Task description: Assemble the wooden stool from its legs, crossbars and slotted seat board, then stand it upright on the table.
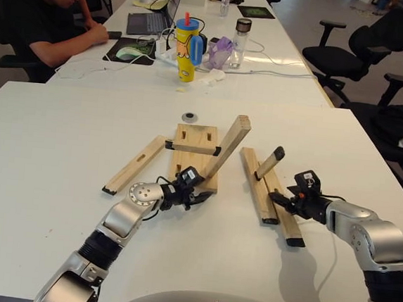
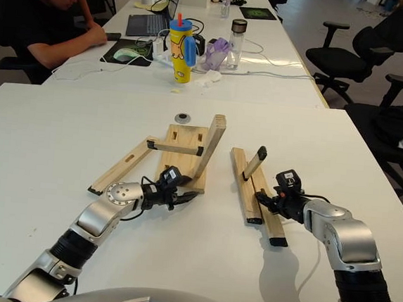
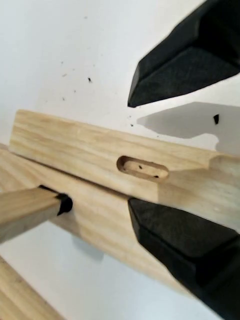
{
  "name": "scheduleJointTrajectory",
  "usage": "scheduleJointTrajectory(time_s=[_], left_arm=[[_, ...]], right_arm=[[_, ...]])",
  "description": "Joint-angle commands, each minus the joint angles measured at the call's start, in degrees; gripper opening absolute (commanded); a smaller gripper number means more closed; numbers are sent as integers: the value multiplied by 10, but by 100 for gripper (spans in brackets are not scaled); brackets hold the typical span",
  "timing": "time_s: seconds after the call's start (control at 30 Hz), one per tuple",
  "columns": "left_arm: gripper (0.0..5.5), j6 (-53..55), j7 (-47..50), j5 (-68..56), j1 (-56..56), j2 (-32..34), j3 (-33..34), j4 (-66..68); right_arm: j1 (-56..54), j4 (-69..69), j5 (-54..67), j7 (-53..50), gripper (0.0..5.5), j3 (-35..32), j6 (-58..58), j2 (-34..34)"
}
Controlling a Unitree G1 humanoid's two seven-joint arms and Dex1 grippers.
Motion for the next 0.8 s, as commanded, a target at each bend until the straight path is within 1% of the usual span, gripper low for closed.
scheduleJointTrajectory(time_s=[0.03, 0.1, 0.17, 0.2, 0.23, 0.3, 0.33, 0.4, 0.43, 0.53, 0.6, 0.7, 0.73, 0.8], left_arm=[[252, 51, -16, 12, 34, 10, -28, 30], [252, 51, -16, 10, 34, 13, -24, 25], [252, 52, -15, 10, 36, 17, -22, 17], [252, 53, -15, 10, 36, 18, -22, 11], [252, 58, -16, 6, 36, 20, -19, -5], [252, 71, -20, -8, 37, 24, -10, -45], [252, 81, -20, -19, 38, 25, -1, -69], [252, 104, -26, -43, 40, 31, 17, -117], [252, 117, -29, -58, 41, 34, 29, -143], [252, 146, -45, -107, 44, 49, 67, -216], [252, 167, -57, -142, 51, 65, 95, -255], [252, 201, -75, -217, 60, 82, 163, -289], [272, 227, -83, -268, 62, 85, 199, -299], [290, 285, -94, -394, 64, 89, 273, -320]], right_arm=[[-4, 8, -11, -5, 338, -6, 16, 6], [-5, 10, -17, 0, 309, 0, 19, 1], [-5, 3, -21, 8, 309, 14, 23, -1], [-5, 0, -23, 8, 283, 17, 26, 3], [-2, -5, -28, 8, 280, 26, 27, 6], [6, -13, -35, 3, 254, 33, 26, 14], [9, -12, -41, -6, 230, 32, 21, 19], [6, 1, -54, -38, 209, 3, 2, 41], [-3, 8, -62, -59, 205, -22, -28, 57], [-46, -2, -39, -97, 205, -104, -117, 113], [-76, -15, -14, -102, 205, -138, -157, 145], [-121, -58, 71, -84, 205, -173, -170, 186], [-139, -75, 115, -79, 205, -181, -151, 196], [-177, -102, 208, -78, 205, -196, -106, 204]])
